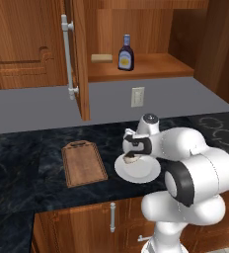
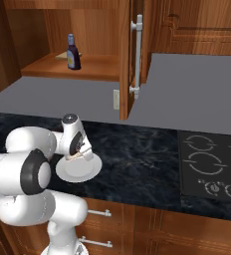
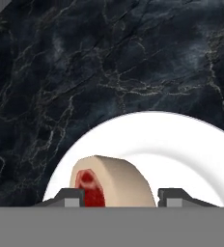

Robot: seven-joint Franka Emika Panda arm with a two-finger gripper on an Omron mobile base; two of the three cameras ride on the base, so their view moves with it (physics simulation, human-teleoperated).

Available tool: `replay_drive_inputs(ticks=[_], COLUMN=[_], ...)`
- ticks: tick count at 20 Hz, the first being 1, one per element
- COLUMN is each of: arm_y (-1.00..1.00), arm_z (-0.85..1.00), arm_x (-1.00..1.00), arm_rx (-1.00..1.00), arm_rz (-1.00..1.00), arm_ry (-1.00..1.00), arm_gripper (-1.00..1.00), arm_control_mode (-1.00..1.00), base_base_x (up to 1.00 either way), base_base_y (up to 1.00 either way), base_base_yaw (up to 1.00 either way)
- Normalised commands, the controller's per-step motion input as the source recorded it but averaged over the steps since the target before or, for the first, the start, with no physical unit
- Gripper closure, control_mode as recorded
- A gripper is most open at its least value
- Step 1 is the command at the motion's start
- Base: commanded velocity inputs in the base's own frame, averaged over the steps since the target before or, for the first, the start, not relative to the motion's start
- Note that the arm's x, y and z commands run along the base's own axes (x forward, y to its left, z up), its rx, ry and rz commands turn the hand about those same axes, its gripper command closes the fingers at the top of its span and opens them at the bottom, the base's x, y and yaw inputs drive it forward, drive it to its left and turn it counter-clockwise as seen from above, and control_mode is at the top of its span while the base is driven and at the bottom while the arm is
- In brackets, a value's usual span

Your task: Pick the steak from the plate and place it on the cutting board. Then pick the condiment bottle from the cabinet and place it next to the cutting board.

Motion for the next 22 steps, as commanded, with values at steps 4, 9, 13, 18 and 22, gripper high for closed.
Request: replay_drive_inputs(ticks=[4,9,13,18,22], arm_y=[0.00,0.00,0.06,0.12,0.17], arm_z=[0.20,0.04,0.00,0.02,0.03], arm_x=[0.00,0.00,0.00,-0.03,-0.06], arm_rx=[0.04,0.01,0.00,0.00,0.00], arm_rz=[0.00,0.00,0.00,0.00,0.00], arm_ry=[0.00,0.00,-0.01,-0.02,-0.02], arm_gripper=[1.00,1.00,1.00,1.00,1.00], arm_control_mode=[-1.00,-1.00,-1.00,-1.00,-1.00], base_base_x=[0.00,0.00,0.00,0.00,0.00], base_base_y=[0.00,0.00,0.00,0.00,0.00], base_base_yaw=[0.00,0.00,0.00,0.00,0.00])
